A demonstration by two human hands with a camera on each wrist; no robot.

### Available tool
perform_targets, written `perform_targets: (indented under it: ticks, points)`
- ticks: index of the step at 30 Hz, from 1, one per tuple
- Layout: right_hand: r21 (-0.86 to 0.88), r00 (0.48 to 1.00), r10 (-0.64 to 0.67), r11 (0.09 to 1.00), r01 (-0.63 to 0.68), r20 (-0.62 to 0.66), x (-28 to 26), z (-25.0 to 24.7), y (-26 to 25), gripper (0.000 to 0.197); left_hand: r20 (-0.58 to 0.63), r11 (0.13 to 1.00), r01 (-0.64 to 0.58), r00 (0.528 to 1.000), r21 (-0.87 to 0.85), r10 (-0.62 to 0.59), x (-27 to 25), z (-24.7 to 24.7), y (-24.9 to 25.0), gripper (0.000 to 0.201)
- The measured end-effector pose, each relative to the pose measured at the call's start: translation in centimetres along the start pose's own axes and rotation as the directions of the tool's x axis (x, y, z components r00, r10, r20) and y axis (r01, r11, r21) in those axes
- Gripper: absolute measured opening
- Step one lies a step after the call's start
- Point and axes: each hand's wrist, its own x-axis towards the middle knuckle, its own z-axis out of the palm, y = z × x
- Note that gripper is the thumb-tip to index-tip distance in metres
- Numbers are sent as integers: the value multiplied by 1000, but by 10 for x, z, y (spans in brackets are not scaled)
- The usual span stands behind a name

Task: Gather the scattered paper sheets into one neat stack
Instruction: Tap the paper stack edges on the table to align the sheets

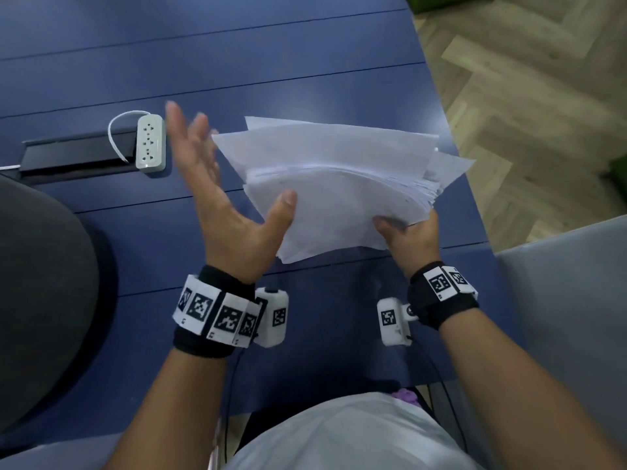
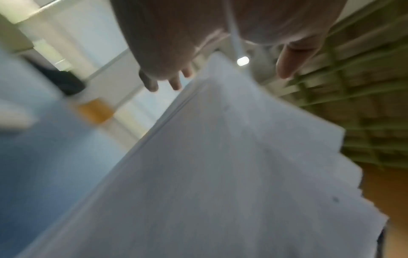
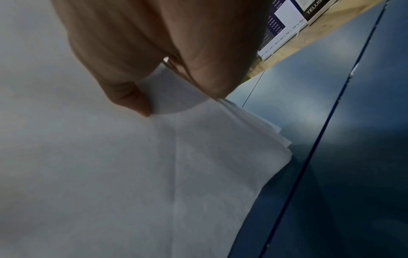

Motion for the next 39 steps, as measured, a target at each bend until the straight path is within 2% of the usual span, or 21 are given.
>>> perform_targets:
  ticks: [2,3,4,6,8,10,13,16,20,24,26,29,31,32,35,39]
  points:
    - [-1,1000,-15,1000,15,11,0,-1,-1,45,1,916,-262,961,305,275,19,-3,36,95]
    - [6,1000,-21,1000,20,11,1,-1,0,45,64,847,-326,941,419,331,27,-1,49,91]
    - [11,1000,-16,1000,15,9,2,-1,1,44,155,774,-359,932,521,328,32,5,57,88]
    - [5,1000,4,1000,-4,8,3,-1,4,41,364,615,-402,911,678,194,32,18,63,82]
    - [-5,1000,8,1000,-8,16,4,-1,7,37,484,550,-441,872,709,75,21,26,60,80]
    - [-3,1000,6,1000,-6,12,5,-3,7,40,494,547,-437,868,714,50,12,26,57,83]
    - [-9,1000,-8,1000,9,27,5,-4,8,43,440,556,-383,897,738,33,9,29,58,86]
    - [8,999,-6,1000,6,39,4,-3,6,45,442,552,-380,897,743,22,3,36,58,74]
    - [-7,999,-28,1000,28,17,3,-3,0,45,363,558,-364,924,746,118,13,33,47,54]
    - [-29,1000,-28,999,28,2,2,-4,1,41,442,505,-483,873,716,209,19,37,48,31]
    - [-32,999,-31,999,32,7,1,-4,2,42,437,516,-483,873,708,217,24,37,47,24]
    - [-15,1000,-29,999,29,12,-3,-6,2,44,469,544,-504,857,671,214,31,35,43,20]
    - [-14,999,-22,1000,22,26,-4,-7,1,42,506,500,-558,825,663,250,29,35,39,19]
    - [-12,999,-25,1000,26,28,-4,-7,1,42,509,485,-562,823,670,252,30,33,38,19]
    - [9,999,-40,999,40,22,-7,-4,-1,49,483,521,-507,854,686,196,40,25,35,17]
    - [32,999,-44,998,44,2,-9,-6,1,45,531,500,-579,809,644,252,35,26,38,17]
